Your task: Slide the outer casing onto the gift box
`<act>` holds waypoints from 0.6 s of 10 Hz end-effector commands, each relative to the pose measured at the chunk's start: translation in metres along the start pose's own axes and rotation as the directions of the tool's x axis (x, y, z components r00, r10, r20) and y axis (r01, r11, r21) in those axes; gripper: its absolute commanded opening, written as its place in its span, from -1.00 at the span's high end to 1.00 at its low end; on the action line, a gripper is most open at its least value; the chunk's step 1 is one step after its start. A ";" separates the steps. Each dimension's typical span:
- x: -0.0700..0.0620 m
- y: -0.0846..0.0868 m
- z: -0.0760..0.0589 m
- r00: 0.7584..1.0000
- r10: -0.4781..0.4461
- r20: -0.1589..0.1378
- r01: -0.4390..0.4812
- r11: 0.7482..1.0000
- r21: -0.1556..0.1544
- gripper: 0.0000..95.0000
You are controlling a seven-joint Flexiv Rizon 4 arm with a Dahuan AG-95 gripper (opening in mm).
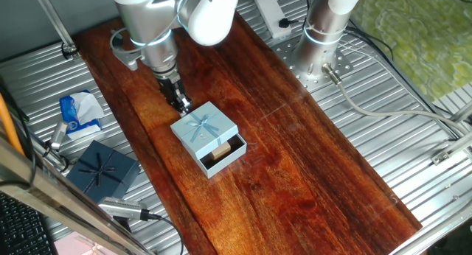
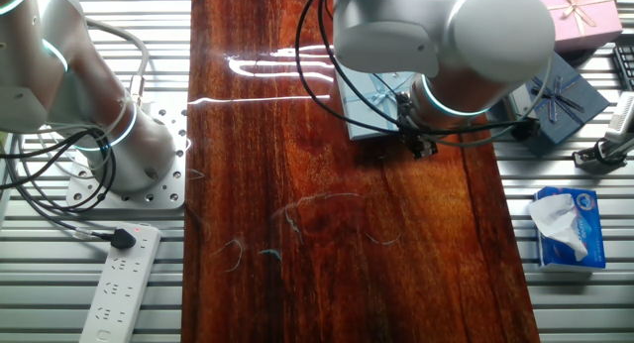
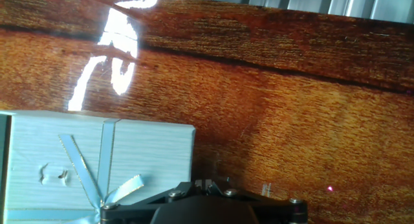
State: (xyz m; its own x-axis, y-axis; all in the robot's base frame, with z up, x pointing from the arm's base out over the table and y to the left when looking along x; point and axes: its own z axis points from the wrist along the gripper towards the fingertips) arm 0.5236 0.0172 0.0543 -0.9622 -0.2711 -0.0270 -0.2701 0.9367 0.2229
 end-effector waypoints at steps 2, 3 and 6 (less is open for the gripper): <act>0.000 0.002 -0.001 1.000 0.004 -0.003 -0.004 1.000 -0.002 1.00; 0.000 0.002 -0.001 1.000 0.005 -0.004 -0.005 1.000 -0.002 1.00; 0.000 0.003 -0.001 1.000 0.008 -0.004 -0.008 1.000 -0.001 1.00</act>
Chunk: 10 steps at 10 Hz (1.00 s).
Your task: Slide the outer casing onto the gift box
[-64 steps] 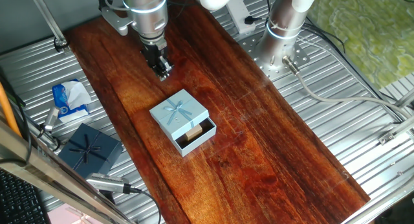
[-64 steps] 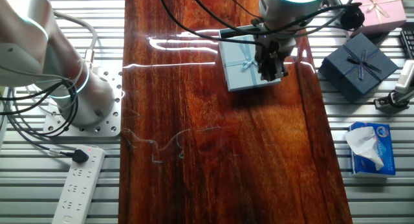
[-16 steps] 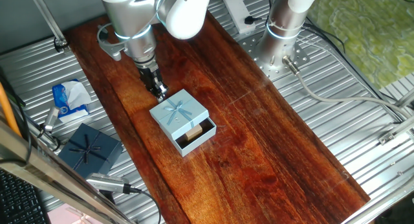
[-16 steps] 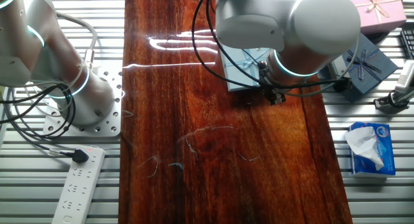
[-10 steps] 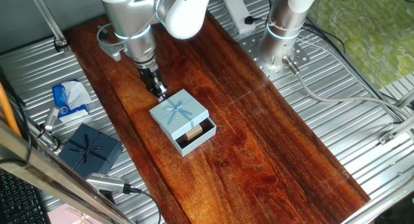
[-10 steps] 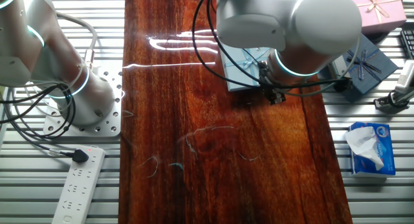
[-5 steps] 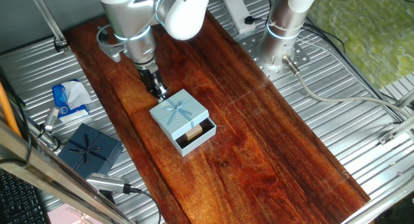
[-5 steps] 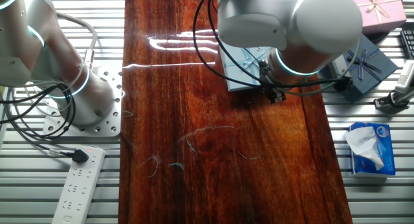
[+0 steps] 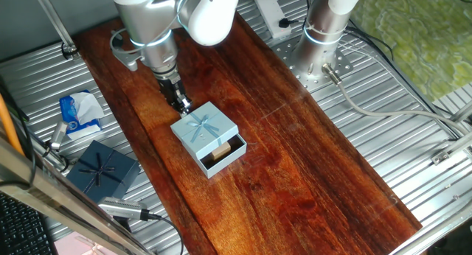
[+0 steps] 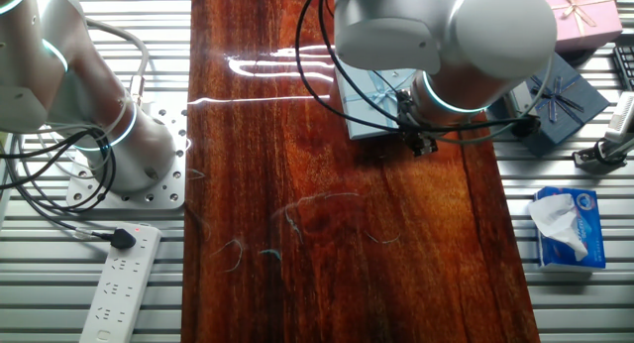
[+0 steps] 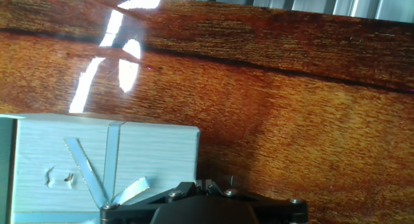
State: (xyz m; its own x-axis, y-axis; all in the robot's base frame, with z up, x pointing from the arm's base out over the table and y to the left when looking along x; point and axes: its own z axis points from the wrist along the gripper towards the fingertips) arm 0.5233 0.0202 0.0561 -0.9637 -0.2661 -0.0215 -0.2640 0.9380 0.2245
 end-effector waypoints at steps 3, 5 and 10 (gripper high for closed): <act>0.000 0.002 -0.002 1.000 0.004 -0.003 -0.004 1.000 -0.001 1.00; 0.000 0.003 -0.003 1.000 0.005 -0.004 -0.005 1.000 -0.001 1.00; -0.001 0.008 -0.003 1.000 0.014 -0.005 -0.014 1.000 0.000 1.00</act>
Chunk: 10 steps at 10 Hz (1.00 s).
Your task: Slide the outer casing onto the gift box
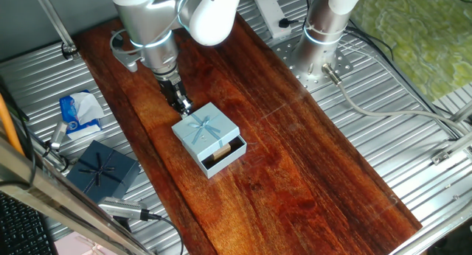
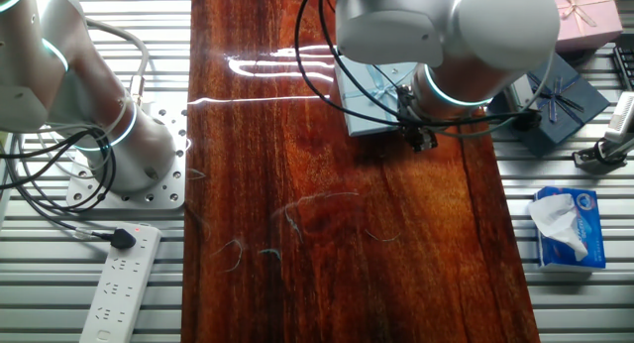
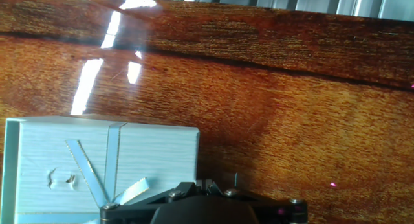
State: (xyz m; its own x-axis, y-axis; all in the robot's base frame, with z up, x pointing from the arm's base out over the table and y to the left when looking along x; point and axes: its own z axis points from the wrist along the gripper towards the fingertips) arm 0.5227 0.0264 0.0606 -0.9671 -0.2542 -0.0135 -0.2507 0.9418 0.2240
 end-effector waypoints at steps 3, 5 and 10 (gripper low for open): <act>0.000 0.004 0.000 1.000 0.005 -0.001 -0.005 1.000 0.000 1.00; 0.000 0.007 0.000 1.000 0.009 -0.001 -0.009 1.000 0.000 1.00; -0.001 0.013 -0.001 1.000 0.020 -0.003 -0.020 1.000 0.000 1.00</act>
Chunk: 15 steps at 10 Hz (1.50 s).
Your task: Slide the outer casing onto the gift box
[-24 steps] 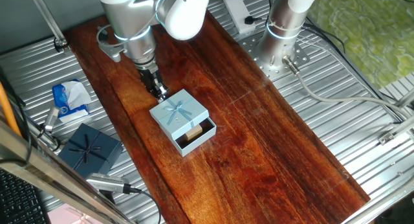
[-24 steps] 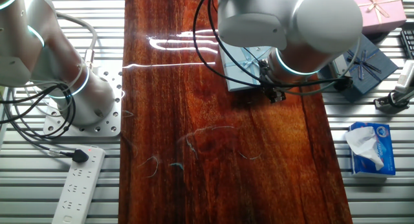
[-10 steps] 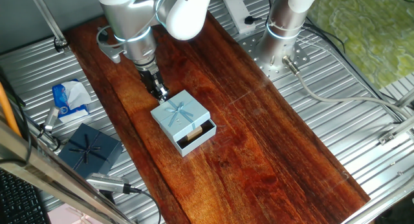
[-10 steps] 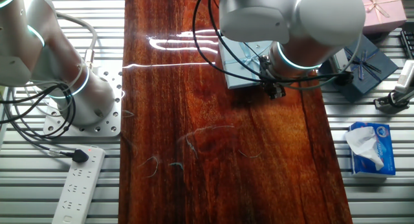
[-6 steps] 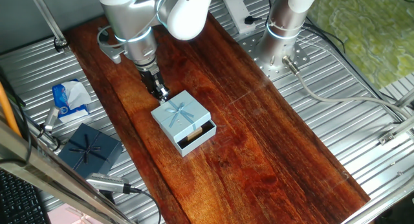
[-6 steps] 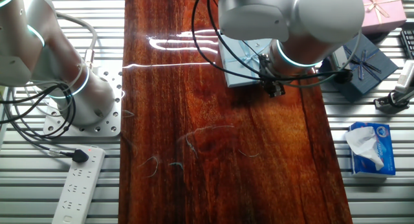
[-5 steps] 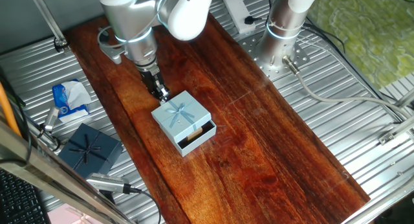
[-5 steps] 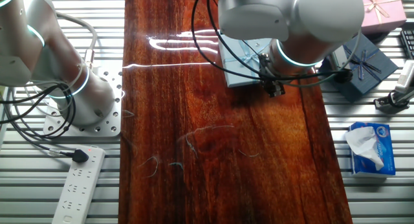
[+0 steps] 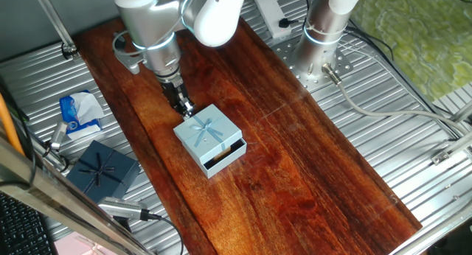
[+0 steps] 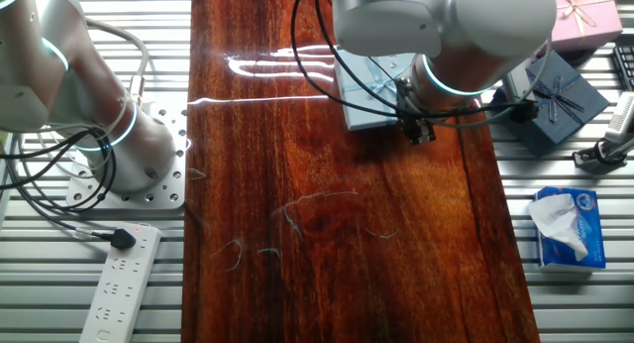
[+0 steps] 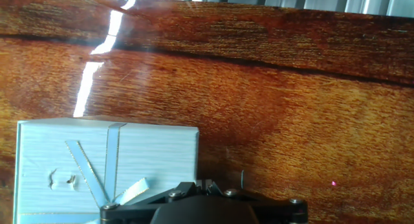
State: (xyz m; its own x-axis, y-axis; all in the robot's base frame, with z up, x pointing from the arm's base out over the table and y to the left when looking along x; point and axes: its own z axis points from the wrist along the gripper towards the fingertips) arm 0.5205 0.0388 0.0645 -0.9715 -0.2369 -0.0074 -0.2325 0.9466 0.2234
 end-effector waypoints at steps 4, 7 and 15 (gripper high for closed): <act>0.000 0.004 -0.001 1.000 0.010 -0.002 -0.010 1.000 0.000 1.00; -0.001 0.008 0.000 1.000 0.017 -0.003 -0.017 1.000 0.000 1.00; -0.001 0.013 -0.003 1.000 0.025 -0.007 -0.025 1.000 0.000 1.00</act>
State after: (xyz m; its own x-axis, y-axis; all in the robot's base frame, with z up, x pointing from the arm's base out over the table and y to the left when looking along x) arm 0.5187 0.0509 0.0709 -0.9771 -0.2127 0.0055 -0.2061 0.9524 0.2246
